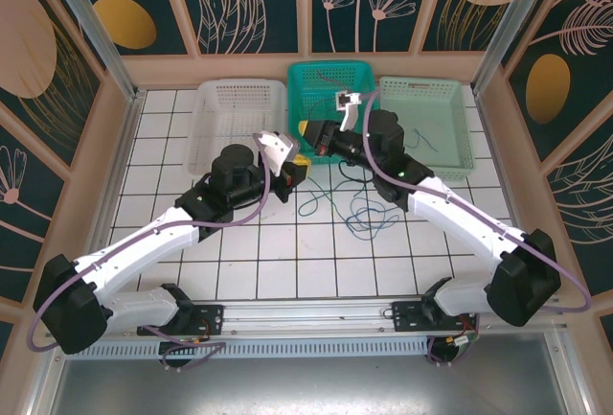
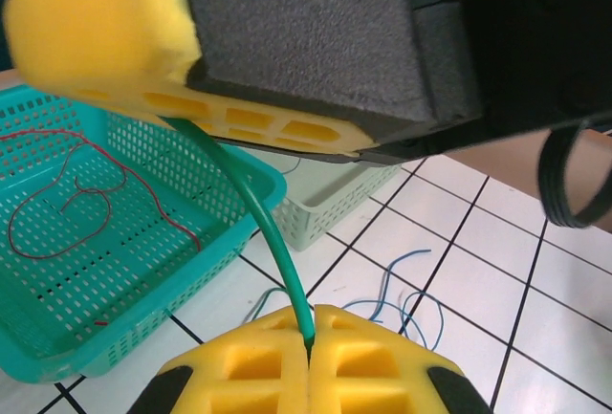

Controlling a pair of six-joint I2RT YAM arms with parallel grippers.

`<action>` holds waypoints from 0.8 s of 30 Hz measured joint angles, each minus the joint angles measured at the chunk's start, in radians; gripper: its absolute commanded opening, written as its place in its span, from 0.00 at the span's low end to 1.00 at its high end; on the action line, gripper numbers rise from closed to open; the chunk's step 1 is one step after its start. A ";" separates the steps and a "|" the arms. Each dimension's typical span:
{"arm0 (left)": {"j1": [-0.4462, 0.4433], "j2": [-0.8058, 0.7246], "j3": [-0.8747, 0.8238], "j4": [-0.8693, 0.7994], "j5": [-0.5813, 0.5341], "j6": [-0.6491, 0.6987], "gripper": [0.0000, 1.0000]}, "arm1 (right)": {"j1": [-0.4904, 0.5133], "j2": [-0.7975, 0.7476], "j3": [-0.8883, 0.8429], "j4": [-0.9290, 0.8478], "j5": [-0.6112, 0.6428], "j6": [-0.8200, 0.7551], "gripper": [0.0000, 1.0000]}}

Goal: Untangle the cables

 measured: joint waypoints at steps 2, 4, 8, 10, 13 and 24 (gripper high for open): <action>0.000 0.004 0.001 -0.013 0.005 -0.007 0.00 | 0.042 -0.005 0.007 -0.026 0.075 -0.068 0.00; 0.000 0.011 0.007 -0.034 0.005 -0.014 0.00 | 0.083 -0.008 0.009 -0.042 0.153 -0.136 0.00; -0.001 0.021 0.025 -0.078 -0.014 -0.031 0.00 | 0.160 -0.015 0.009 -0.053 0.305 -0.251 0.00; -0.002 0.021 0.028 -0.088 -0.030 -0.039 0.00 | 0.181 -0.025 0.003 -0.051 0.352 -0.286 0.00; -0.004 0.017 0.029 -0.091 -0.069 -0.046 0.00 | 0.187 -0.037 -0.003 -0.048 0.394 -0.311 0.34; -0.004 -0.072 0.128 -0.125 -0.278 -0.003 0.00 | 0.104 -0.159 -0.020 -0.129 0.492 -0.334 0.80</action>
